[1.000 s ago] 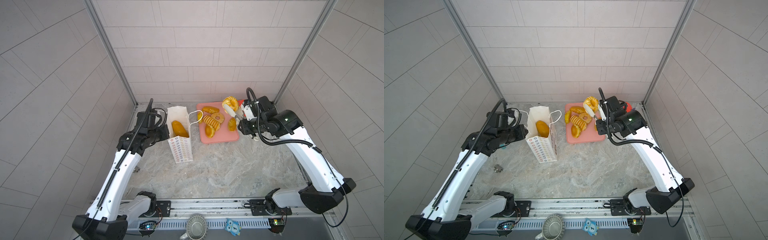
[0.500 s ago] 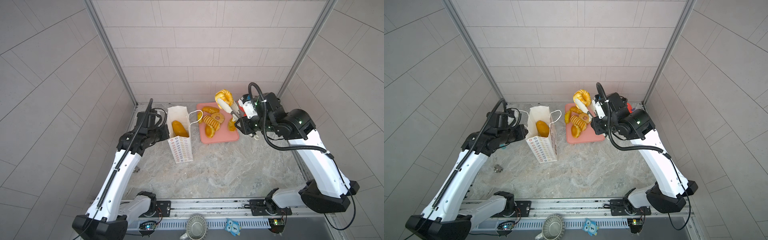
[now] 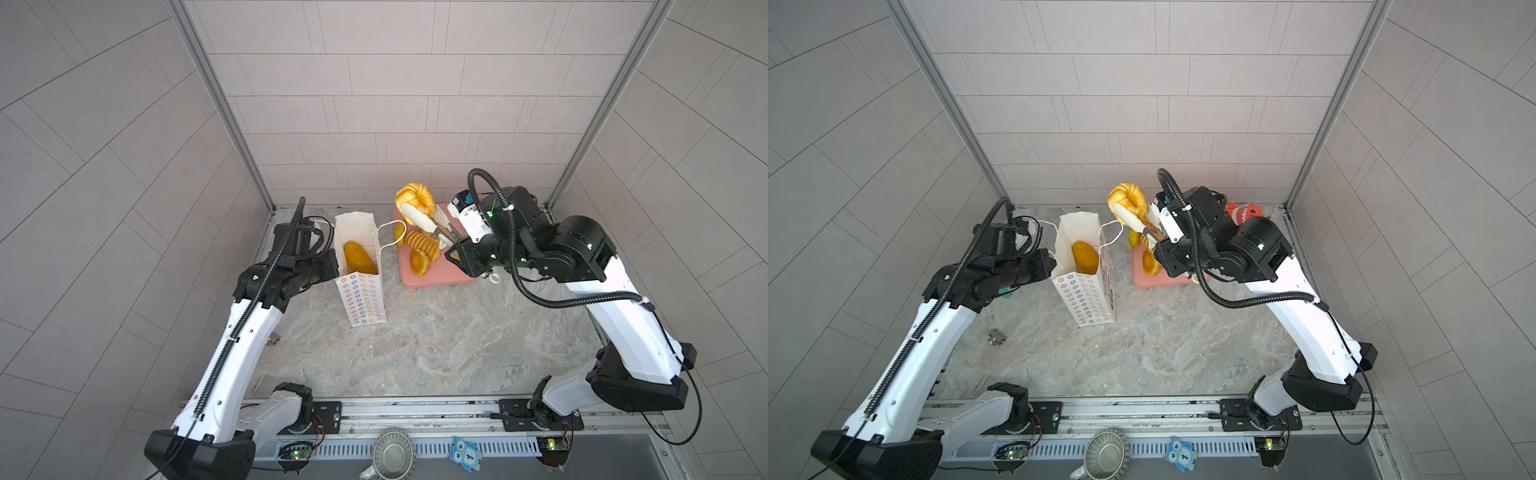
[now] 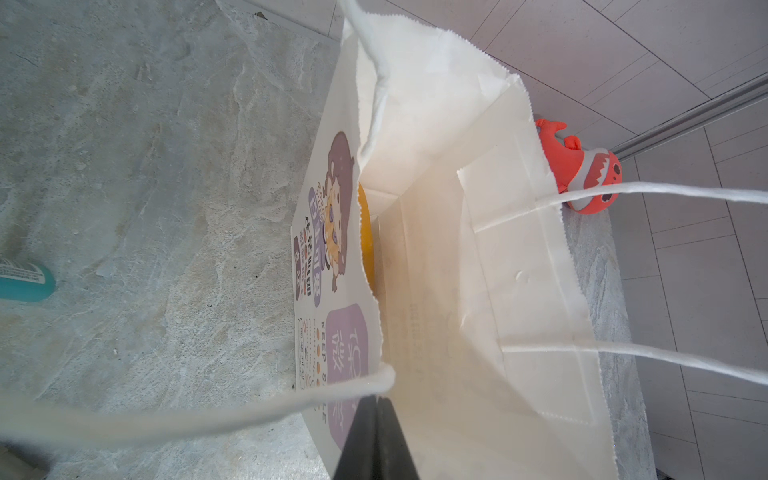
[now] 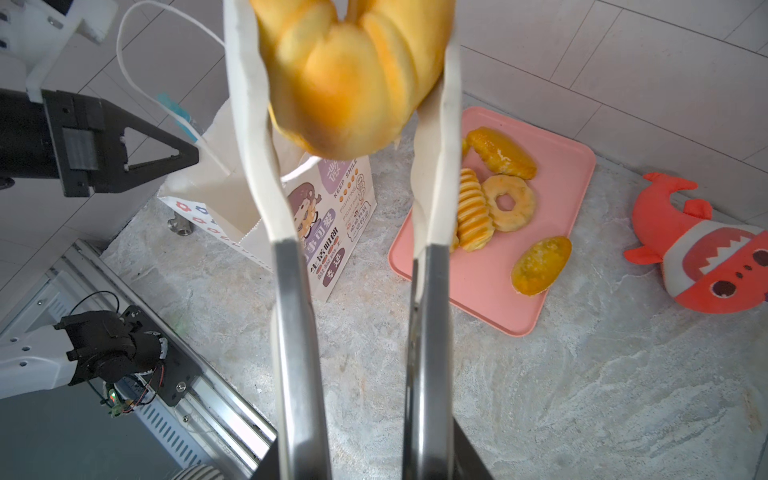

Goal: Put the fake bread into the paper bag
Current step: 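Carry the ring bun with the right gripper over the paper bag opening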

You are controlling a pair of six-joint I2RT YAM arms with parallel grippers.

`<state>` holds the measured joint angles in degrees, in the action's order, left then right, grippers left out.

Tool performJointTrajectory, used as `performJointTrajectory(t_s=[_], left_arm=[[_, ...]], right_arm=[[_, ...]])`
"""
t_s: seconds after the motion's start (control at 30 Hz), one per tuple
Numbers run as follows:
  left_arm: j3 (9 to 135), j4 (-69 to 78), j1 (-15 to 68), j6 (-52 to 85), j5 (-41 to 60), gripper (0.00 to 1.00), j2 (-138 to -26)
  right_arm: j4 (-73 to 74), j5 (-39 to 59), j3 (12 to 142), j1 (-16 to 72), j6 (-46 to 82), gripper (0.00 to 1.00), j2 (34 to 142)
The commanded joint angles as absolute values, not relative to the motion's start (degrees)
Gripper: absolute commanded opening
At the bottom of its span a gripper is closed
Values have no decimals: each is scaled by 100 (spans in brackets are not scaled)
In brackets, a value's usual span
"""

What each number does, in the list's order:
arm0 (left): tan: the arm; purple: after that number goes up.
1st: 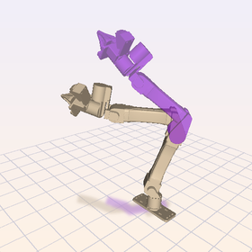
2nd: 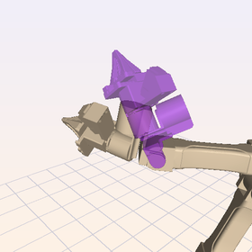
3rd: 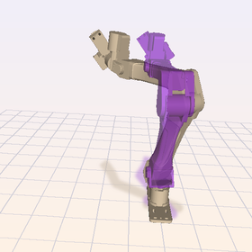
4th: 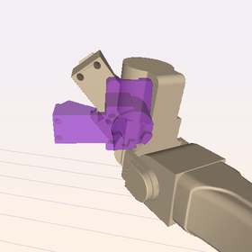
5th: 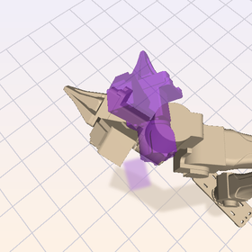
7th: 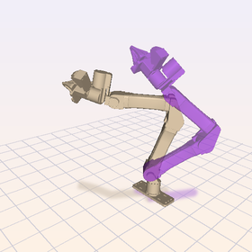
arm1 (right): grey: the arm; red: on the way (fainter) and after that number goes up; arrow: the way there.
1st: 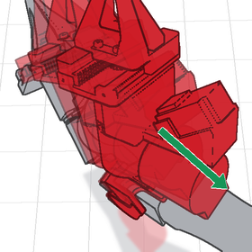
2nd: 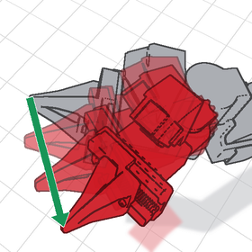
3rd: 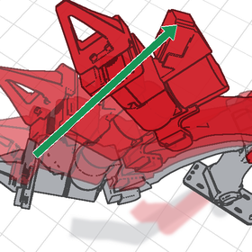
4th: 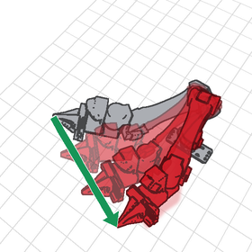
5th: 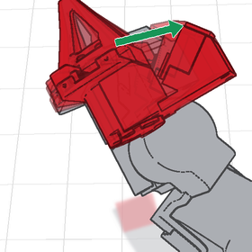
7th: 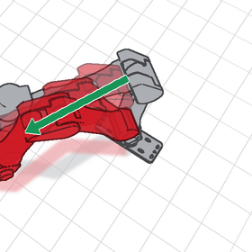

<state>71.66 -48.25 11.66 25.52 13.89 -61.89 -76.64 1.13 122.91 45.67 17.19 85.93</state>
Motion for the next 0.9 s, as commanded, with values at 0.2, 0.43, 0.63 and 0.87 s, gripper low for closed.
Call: performJointTrajectory(t_s=[0.2, 0.43, 0.63, 0.87], left_arm=[[7187, -4739, 1181, 2575, 1406, 7, -6097], [7172, -4746, 1181, 2592, 1393, 7, -6056], [7155, -4739, 1178, 2600, 1392, 7, -6055], [7154, -4726, 1178, 2596, 1405, 7, -6054]], right_arm=[[-7699, -175, 12921, 5102, 1750, 41, 8965], [-7907, -524, 13488, 5484, 1731, 41, 9440], [-8039, -733, 13804, 5652, 1764, 41, 9847], [-8110, -773, 13921, 5706, 1741, 41, 10115]])
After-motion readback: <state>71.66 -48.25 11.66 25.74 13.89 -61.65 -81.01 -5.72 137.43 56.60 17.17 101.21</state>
